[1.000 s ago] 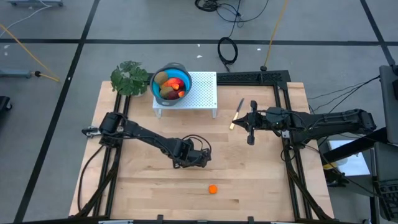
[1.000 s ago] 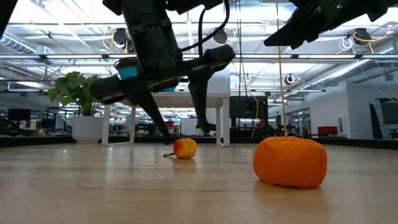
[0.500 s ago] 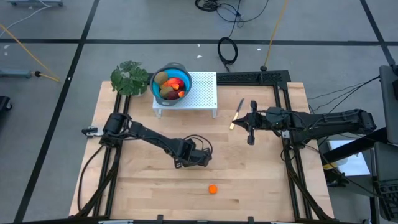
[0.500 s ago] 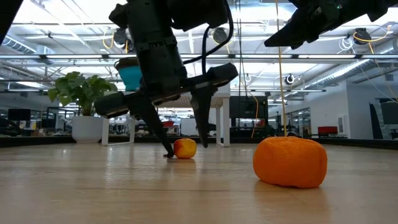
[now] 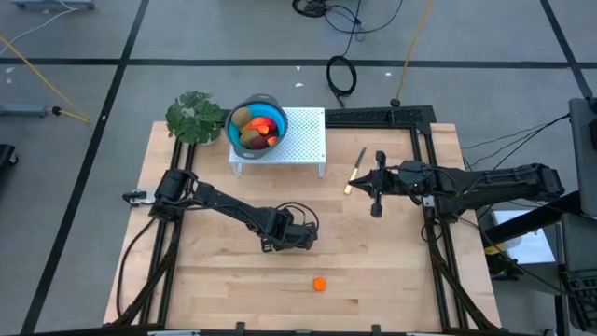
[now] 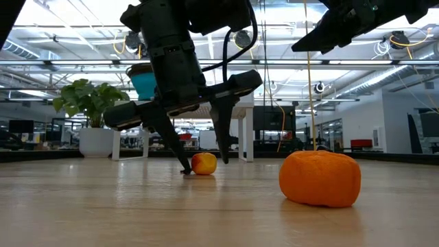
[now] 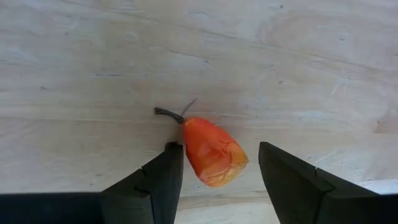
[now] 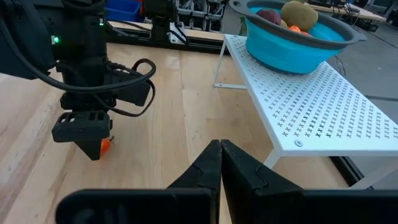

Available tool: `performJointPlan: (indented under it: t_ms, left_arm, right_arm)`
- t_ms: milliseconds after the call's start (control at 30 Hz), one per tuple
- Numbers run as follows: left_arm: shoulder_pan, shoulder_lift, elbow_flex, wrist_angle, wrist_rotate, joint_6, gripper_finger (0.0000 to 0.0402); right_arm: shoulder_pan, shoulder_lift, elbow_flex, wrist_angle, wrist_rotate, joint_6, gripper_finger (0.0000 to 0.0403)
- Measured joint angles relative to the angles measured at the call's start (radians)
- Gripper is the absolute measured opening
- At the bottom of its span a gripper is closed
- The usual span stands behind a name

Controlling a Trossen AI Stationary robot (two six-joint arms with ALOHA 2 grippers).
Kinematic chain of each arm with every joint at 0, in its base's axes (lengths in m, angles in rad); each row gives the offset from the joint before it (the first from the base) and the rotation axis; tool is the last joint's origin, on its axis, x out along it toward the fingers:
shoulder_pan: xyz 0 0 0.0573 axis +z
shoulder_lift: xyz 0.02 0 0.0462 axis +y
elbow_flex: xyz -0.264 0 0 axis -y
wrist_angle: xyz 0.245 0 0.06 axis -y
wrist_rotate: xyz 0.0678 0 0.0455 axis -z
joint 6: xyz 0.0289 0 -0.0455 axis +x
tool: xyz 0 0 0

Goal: Pick & Place Fruit
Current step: Put the peas into the strainer bowl on the shelf

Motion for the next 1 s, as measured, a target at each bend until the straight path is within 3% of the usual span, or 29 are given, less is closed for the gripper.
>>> performJointPlan:
  t_ms: [367,700,833,1000]
  left_arm:
    - [0.000,0.000,0.000,-0.001,0.000,0.018,0.0205]
    - [0.000,0.000,0.000,0.004,-0.001,0.046,0.0117]
    - [0.000,-0.023,0.000,0.006,-0.027,0.144,0.0107]
    - [-0.019,-0.102,0.000,0.079,-0.175,0.400,0.0105]
  right_arm:
    - [0.000,0.000,0.000,0.000,0.000,-0.001,0.0004]
    - [0.000,0.000,0.000,0.000,0.000,-0.001,0.0004]
    - [0.000,0.000,0.000,0.000,0.000,-0.001,0.0004]
    - [0.000,0.000,0.000,-0.005,0.000,-0.001,0.0004]
